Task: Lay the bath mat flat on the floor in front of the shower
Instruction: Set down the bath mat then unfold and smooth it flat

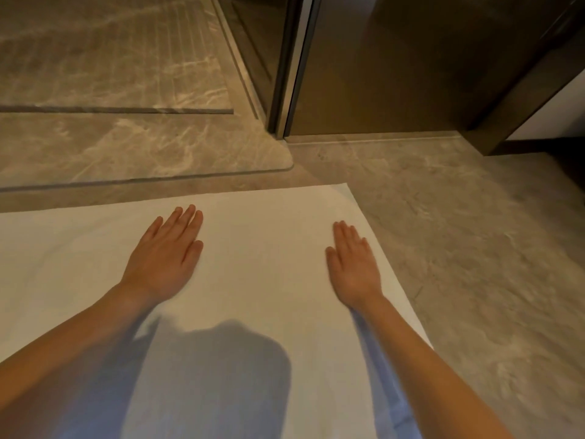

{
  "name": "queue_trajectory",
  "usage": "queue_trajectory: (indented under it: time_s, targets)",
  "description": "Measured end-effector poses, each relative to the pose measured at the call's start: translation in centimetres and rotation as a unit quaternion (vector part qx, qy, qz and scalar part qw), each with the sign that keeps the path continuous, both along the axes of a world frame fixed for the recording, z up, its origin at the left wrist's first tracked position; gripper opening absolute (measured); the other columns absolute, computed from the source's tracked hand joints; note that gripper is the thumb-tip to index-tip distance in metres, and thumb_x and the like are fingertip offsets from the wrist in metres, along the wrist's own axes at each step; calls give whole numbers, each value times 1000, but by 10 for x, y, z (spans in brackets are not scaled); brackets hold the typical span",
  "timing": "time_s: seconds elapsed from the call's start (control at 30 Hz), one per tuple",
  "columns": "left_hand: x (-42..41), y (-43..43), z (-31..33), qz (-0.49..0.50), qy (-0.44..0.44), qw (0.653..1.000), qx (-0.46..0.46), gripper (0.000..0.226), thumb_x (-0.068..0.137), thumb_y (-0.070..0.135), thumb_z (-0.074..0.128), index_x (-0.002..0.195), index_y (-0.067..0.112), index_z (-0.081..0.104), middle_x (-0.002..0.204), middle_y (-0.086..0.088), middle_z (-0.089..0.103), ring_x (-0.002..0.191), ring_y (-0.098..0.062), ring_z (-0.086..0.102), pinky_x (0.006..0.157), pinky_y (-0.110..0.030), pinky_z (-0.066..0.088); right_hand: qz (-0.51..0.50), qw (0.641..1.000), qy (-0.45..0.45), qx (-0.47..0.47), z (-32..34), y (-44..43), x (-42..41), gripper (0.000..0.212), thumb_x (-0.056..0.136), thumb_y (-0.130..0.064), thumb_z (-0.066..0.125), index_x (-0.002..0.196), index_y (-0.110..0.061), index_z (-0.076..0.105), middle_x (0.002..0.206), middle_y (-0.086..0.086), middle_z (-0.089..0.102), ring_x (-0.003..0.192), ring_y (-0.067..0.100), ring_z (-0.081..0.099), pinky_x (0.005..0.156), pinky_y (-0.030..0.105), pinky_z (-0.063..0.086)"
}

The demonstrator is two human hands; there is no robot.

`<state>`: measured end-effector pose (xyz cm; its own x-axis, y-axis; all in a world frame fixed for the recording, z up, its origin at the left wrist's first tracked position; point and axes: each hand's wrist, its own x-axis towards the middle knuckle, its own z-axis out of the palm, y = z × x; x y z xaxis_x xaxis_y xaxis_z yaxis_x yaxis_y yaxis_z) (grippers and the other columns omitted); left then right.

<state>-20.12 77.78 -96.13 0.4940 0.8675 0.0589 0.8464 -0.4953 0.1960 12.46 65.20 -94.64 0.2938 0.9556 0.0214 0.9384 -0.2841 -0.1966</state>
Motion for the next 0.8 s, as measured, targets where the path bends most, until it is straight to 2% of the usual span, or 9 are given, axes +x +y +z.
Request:
queue_trajectory:
  time_s: [0.23, 0.33, 0.43, 0.5, 0.57, 0.67, 0.73, 0.8]
  targets:
    - [9, -16, 14, 22, 10, 999, -26, 57, 102, 37, 19, 155, 15, 12, 163, -2, 6, 149, -17, 2, 120, -38, -1, -27, 999, 17, -6, 2, -9, 21, 55, 104, -33, 23, 156, -14, 13, 163, 4, 12, 150, 18, 6, 119, 32, -1]
    - [16, -73, 15, -57, 9, 998, 11, 63, 101, 43, 10, 151, 9, 28, 159, -7, 23, 146, -25, 22, 118, -41, 8, -22, 1000, 15, -6, 2, -10, 20, 56, 105, -32, 22, 156, -13, 12, 164, 4, 11, 150, 19, 5, 121, 34, 0]
    - [19, -112, 14, -122, 31, 992, -2, 72, 101, 42, 1, 141, 1, 45, 148, -16, 42, 135, -34, 43, 114, -47, 25, -39, 999, -6, -36, 13, -9, 11, 56, 105, -31, 20, 156, -11, 9, 164, 6, 8, 150, 21, 3, 122, 37, 1]
    - [19, -112, 15, -121, 31, 992, -5, 77, 99, 44, -3, 141, 0, 44, 148, -17, 42, 135, -36, 42, 112, -50, 30, -29, 999, -21, -20, 23, -11, -20, 56, 105, -31, 20, 155, -8, 10, 164, 9, 10, 150, 23, 5, 122, 38, 2]
    - [19, -111, 15, -124, 13, 992, -1, 77, 98, 46, -4, 144, 2, 39, 152, -15, 36, 140, -34, 35, 115, -46, 24, 36, 999, 31, 28, 24, -22, -78, 57, 103, -32, 22, 155, -8, 16, 162, 9, 16, 150, 24, 10, 121, 38, 4]
    - [19, -116, 15, -118, -12, 993, 8, 61, 101, 36, 14, 144, 0, 38, 151, -15, 36, 140, -33, 35, 114, -45, 21, 118, 988, 99, 28, 11, -39, -164, 58, 101, -35, 22, 155, -14, 19, 162, 5, 20, 150, 19, 11, 121, 34, 2]
    - [19, -119, 15, -122, -23, 992, 18, 55, 97, 25, 24, 143, -2, 37, 151, -17, 36, 140, -34, 35, 114, -47, 24, 113, 989, 91, 13, 3, -43, -179, 57, 102, -37, 21, 156, -18, 16, 163, 1, 17, 150, 16, 7, 121, 33, -2]
    - [17, -120, 16, -128, -28, 991, 34, 52, 98, 22, 28, 143, -3, 37, 152, -19, 33, 142, -34, 31, 114, -52, 27, 106, 992, 65, 3, 0, -46, -161, 58, 102, -40, 18, 156, -20, 12, 163, -1, 13, 150, 14, 3, 121, 32, -6]
